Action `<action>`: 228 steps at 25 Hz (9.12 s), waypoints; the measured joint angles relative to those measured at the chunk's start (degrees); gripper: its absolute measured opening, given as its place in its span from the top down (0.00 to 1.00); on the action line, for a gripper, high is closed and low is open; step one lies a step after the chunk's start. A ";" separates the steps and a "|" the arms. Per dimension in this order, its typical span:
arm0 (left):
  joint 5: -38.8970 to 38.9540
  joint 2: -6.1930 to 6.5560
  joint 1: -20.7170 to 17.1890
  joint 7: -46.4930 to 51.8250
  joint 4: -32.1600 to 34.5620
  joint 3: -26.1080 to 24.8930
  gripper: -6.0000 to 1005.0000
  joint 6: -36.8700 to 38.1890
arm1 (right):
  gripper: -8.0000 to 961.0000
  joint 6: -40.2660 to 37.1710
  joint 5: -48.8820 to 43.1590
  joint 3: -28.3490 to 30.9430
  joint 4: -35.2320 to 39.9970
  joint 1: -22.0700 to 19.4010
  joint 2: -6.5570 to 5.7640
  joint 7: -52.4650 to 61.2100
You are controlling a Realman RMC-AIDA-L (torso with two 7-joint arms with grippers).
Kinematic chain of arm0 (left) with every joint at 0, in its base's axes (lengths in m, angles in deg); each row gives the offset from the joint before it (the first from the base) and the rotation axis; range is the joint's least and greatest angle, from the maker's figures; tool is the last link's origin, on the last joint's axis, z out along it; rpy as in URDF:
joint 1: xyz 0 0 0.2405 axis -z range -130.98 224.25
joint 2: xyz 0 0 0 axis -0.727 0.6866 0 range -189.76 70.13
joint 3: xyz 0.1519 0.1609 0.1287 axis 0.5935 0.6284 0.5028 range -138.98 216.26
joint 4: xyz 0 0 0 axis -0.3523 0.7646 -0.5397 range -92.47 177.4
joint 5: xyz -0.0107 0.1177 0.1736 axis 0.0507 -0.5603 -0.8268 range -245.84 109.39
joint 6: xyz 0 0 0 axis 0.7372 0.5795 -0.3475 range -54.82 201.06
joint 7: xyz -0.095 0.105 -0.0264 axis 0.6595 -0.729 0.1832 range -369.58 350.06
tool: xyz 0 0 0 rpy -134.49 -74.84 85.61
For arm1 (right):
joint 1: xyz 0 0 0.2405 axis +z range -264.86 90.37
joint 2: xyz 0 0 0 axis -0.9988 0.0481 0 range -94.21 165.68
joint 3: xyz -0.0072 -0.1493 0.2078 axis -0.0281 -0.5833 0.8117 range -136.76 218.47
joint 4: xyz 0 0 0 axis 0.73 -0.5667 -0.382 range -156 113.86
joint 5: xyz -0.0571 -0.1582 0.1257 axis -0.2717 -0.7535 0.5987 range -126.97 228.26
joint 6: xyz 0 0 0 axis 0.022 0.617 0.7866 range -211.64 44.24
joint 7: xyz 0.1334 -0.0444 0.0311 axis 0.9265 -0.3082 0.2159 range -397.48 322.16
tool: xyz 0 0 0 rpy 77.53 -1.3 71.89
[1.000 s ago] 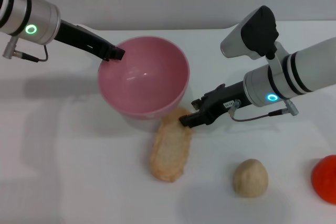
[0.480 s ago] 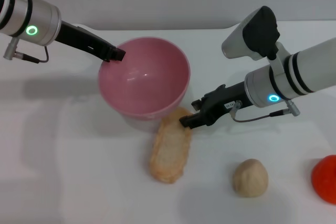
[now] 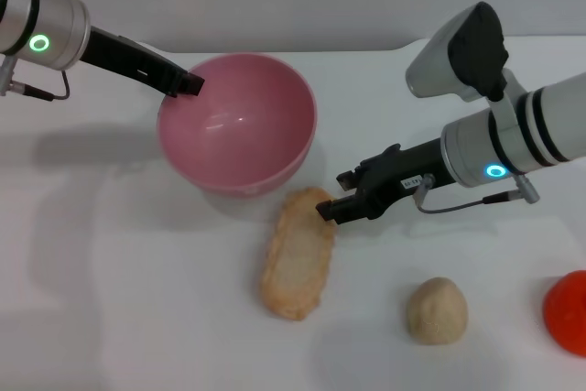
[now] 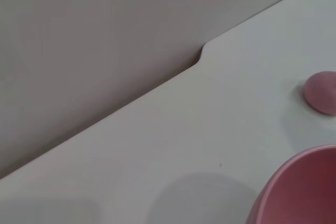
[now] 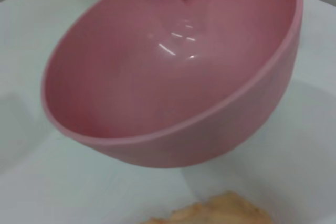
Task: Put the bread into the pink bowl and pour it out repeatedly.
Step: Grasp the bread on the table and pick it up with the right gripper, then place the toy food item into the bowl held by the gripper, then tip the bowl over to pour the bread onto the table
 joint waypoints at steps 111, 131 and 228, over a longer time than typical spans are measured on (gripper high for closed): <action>0.09 -1.03 -3.01 -2.08 0.01 0.09 0.95 0.44 | 0.85 7.54 8.04 -14.02 -6.92 3.38 0.59 0.68; 0.21 -0.12 -3.57 -2.32 0.00 -1.15 0.95 0.16 | 0.88 7.88 7.39 -9.98 1.99 -2.97 -0.36 0.83; 0.93 -4.89 -0.86 0.68 0.54 10.91 0.95 -8.00 | 0.44 -13.04 99.72 -3.77 13.60 -37.86 0.35 -93.83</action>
